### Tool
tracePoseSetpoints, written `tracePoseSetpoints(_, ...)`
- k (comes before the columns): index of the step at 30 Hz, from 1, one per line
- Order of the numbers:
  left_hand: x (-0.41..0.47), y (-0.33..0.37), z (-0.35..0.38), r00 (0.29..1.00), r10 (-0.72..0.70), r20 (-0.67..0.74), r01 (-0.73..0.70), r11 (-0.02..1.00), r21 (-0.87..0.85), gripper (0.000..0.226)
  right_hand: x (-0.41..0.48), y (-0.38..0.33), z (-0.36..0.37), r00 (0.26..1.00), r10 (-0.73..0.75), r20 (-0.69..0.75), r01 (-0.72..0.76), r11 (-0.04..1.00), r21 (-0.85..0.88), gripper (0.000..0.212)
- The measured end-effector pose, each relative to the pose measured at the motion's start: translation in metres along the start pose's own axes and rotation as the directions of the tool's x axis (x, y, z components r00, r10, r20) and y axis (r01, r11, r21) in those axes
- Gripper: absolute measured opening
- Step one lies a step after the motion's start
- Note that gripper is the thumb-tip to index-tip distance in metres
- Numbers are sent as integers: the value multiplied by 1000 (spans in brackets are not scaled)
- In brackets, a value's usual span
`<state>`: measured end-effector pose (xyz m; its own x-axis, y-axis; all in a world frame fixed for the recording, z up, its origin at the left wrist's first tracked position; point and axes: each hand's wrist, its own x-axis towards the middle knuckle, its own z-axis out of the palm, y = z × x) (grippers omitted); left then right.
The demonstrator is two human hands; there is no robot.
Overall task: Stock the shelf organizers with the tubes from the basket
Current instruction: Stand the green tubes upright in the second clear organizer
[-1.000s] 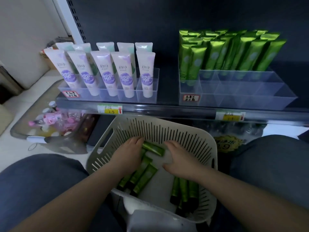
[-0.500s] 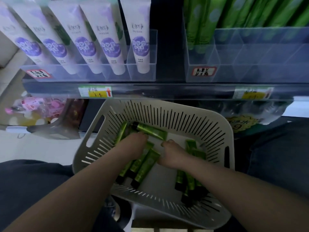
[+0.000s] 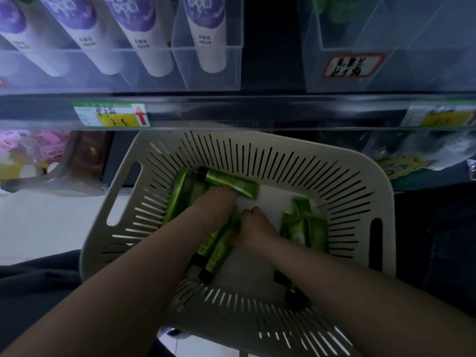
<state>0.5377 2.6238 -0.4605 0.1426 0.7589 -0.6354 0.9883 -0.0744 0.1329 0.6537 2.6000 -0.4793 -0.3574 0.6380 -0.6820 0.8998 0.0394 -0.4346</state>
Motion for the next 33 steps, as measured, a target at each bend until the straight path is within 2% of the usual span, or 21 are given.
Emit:
tracePoseSetpoints(8,16,4,-4,997,17,78,-23,997,75,36,11,-2,10,998,-54,-37,50,995,-86,59)
tracePoseSetpoints(15,18,6,-5,989,14,147,-25,997,76,31,14,2,10,999,-9,-43,8,1000,-26,66)
tracePoseSetpoints(20,14,5,-4,979,34,201,-45,998,54,27,14,3,6,1000,14,-26,-13,998,61,71)
tracePoseSetpoints(26,7,-6,-8,973,5,231,-10,1000,21,19,13,3,0,1000,14,-18,-9,973,231,49)
tracePoseSetpoints(31,-4,-9,-17,978,21,205,-24,1000,14,9,8,4,-9,1000,2,-18,4,947,321,47)
tracePoseSetpoints(33,-9,-9,-21,978,13,206,-15,1000,10,18,5,2,-12,1000,-7,0,6,935,355,46)
